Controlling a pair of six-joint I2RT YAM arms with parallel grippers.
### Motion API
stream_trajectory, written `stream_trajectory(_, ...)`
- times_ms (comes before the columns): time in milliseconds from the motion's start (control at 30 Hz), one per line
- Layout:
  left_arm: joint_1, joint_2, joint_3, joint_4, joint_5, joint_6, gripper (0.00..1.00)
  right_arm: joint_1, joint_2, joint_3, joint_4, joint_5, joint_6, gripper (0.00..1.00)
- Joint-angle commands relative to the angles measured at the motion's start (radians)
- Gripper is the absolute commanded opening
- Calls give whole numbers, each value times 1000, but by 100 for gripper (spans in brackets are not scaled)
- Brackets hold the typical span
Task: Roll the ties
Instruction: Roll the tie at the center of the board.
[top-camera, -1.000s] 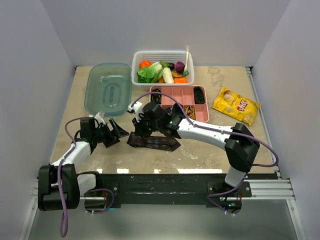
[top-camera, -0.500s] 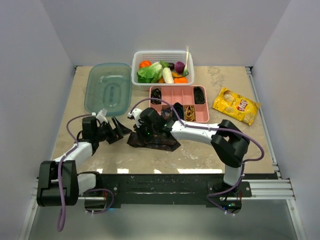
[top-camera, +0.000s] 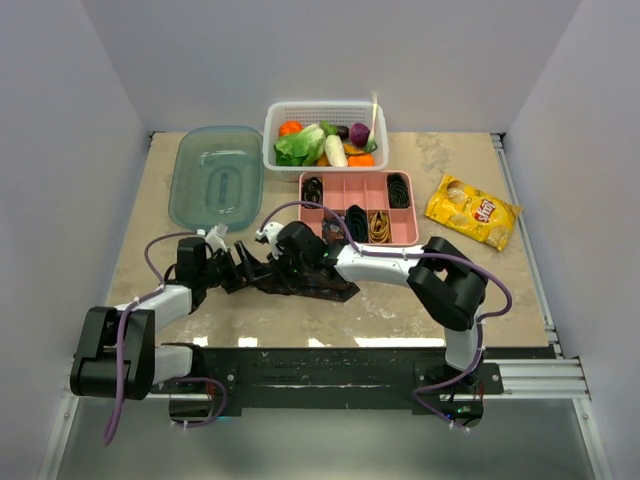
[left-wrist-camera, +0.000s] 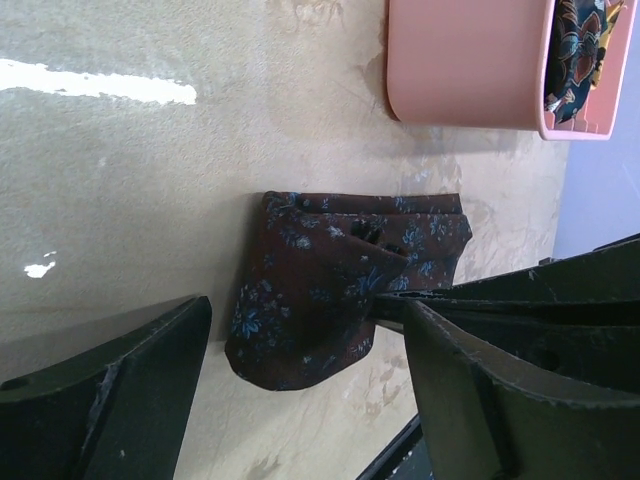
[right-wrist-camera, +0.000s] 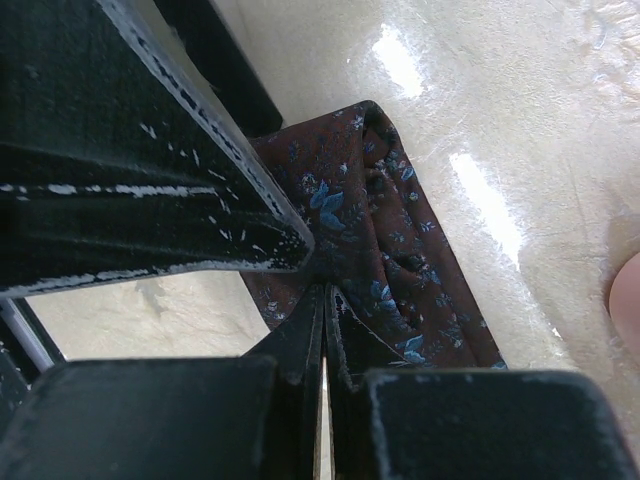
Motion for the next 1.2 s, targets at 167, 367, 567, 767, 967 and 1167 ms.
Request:
stream_trajectory(167, -37, 81, -61, 188, -1, -14, 68, -12, 31, -25, 5, 5, 12, 0)
stream_trajectory(367, -42, 147, -92, 323, 24, -26, 52, -36, 6, -52, 34, -58, 10, 0)
stream_trajectory(567, -68, 159, -90, 372, 47, -40, 34, -41, -8, -45, 28, -89, 6, 0)
stream_trajectory(767, -70, 96, -32, 175, -16, -5, 12, -42, -44, -15, -3, -78, 13, 0)
stream_trajectory(967, -77, 29, 52, -45, -114, 47, 2, -44, -83, -2, -23, -55, 10, 0)
stream_trajectory(1167, -112, -7, 141, -203, -231, 93, 0, -44, -101, 0, -29, -46, 10, 0)
